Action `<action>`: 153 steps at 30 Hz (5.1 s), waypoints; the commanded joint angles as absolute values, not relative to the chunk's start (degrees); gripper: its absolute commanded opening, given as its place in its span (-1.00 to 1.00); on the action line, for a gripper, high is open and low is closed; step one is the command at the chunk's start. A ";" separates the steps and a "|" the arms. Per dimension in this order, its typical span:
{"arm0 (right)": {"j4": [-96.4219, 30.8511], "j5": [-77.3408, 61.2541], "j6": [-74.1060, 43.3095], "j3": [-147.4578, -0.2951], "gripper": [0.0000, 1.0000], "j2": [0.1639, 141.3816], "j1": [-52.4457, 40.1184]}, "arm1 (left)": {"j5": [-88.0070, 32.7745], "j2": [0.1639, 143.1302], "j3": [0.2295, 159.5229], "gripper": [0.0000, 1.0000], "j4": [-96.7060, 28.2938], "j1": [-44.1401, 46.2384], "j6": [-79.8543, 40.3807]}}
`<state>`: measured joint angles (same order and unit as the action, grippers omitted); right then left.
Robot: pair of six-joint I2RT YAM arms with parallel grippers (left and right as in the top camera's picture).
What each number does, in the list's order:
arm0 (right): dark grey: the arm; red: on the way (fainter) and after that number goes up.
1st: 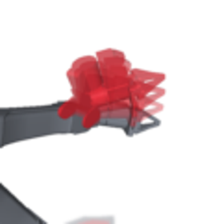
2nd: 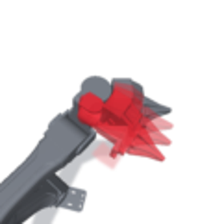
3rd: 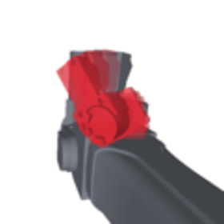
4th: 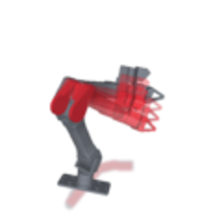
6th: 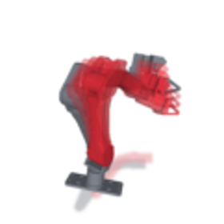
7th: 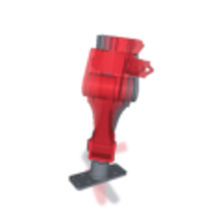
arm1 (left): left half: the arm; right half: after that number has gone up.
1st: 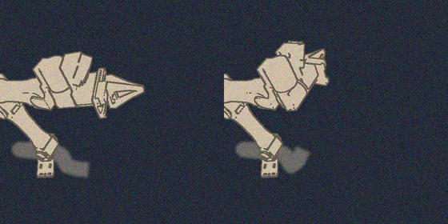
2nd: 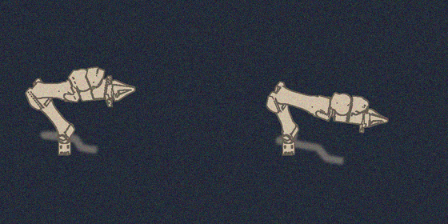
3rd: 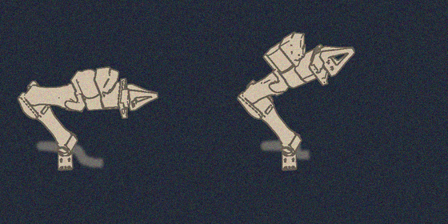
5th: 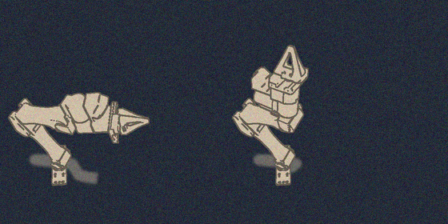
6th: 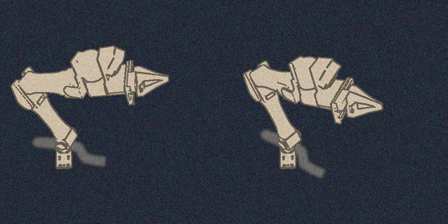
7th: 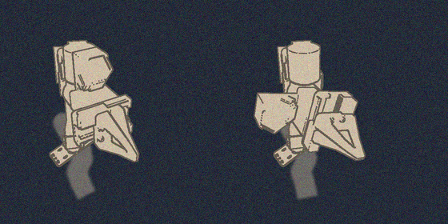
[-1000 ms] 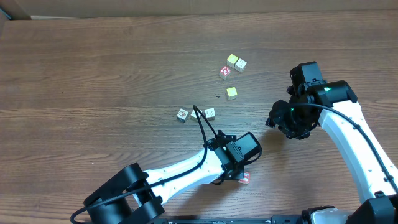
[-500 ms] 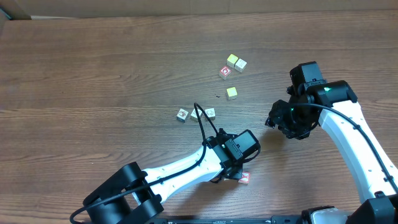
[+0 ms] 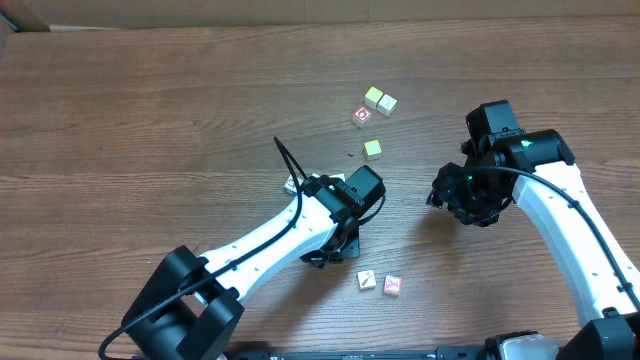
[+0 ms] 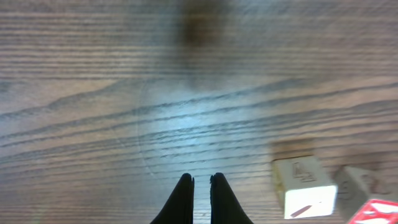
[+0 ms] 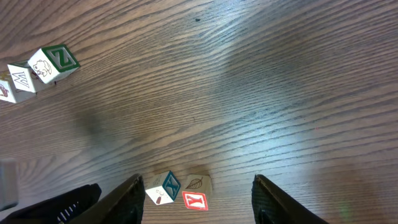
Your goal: Flip 5 blocks
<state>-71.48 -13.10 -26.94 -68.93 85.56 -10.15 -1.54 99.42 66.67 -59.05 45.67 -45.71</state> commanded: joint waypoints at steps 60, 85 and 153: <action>-72.12 -13.19 -25.21 -70.37 0.13 84.82 -10.00 | -16.58 106.13 59.42 -0.92 -41.30 48.01 -35.75; -72.14 -13.21 -25.02 -70.37 0.13 84.82 -10.00 | -21.06 106.13 59.42 -0.92 -39.88 49.76 -34.20; -74.50 -13.54 -25.04 -70.37 0.31 84.82 -10.00 | -4.54 115.94 78.89 -0.18 -50.59 19.20 1.72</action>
